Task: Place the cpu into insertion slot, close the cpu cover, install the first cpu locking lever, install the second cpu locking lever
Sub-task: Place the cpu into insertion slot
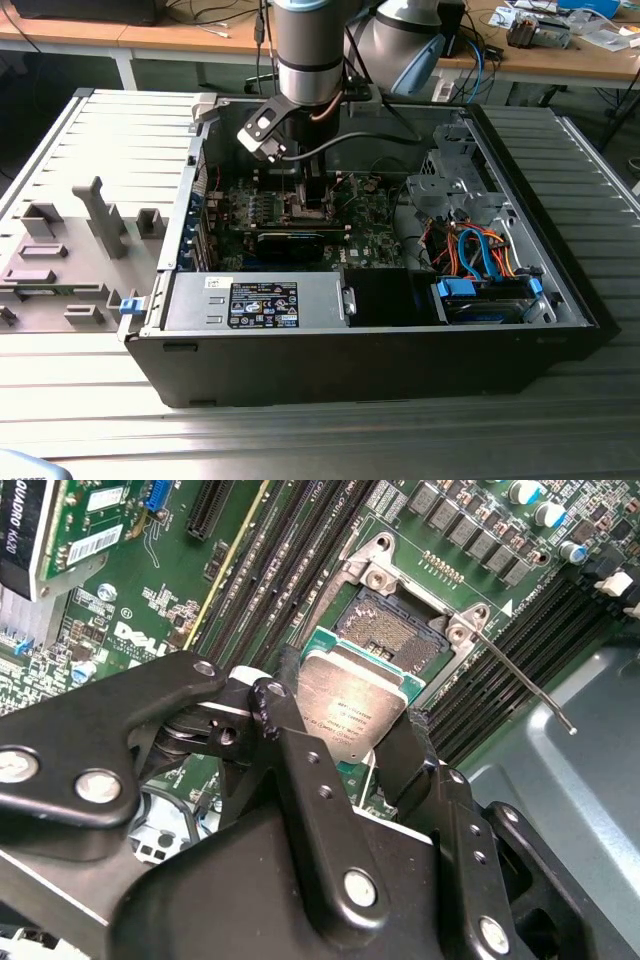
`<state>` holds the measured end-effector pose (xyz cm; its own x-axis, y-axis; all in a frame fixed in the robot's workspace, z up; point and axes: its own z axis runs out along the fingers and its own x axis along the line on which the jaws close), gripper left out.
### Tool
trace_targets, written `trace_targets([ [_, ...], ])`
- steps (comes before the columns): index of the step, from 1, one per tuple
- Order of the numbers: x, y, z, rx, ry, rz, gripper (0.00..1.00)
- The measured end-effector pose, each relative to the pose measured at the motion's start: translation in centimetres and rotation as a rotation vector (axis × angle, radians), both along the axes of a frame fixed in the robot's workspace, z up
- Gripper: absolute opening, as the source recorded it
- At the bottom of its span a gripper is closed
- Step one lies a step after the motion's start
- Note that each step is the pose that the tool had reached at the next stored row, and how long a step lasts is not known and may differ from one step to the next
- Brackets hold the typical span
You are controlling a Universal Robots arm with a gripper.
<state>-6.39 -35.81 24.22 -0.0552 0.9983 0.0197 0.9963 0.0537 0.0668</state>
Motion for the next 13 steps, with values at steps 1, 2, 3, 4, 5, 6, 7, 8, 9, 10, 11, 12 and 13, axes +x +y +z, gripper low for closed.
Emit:
trace_targets([
  [1, 0.0, 0.0, -0.02, 0.0, 0.0, 0.0, 0.55],
  [2, 0.0, 0.0, -0.04, 0.0, 0.0, 0.0, 0.55],
  [3, 0.0, 0.0, -0.06, 0.0001, 0.0, 0.0, 0.55],
  [4, 0.0, 0.0, -0.07, 0.0, 0.0, 0.0, 0.55],
  [5, 0.0, 0.0, -0.09, 0.0001, 0.0, 0.0, 0.55],
  [6, 0.0, 0.0, -0.1, 0.0, 0.0, 0.0, 0.55],
  [7, 0.0, 0.0, -0.13, 0.0001, 0.0, 0.0, 0.55],
  [8, 0.0, 0.0, -0.14, 0.0001, 0.0, 0.0, 0.55],
  [9, 0.0, 0.0, -0.15, 0.0001, -0.0001, 0.0, 0.55],
  [10, 0.0, 0.0, -0.16, 0.0001, 0.0, 0.0, 0.55],
  [11, 0.0, 0.0, -0.18, 0.0, 0.0, 0.0, 0.55],
  [12, 0.0, 0.0, -0.19, 0.0001, 0.0, 0.0, 0.55],
  [13, 0.0, 0.0, -0.21, 0.0001, 0.0, 0.0, 0.55],
])
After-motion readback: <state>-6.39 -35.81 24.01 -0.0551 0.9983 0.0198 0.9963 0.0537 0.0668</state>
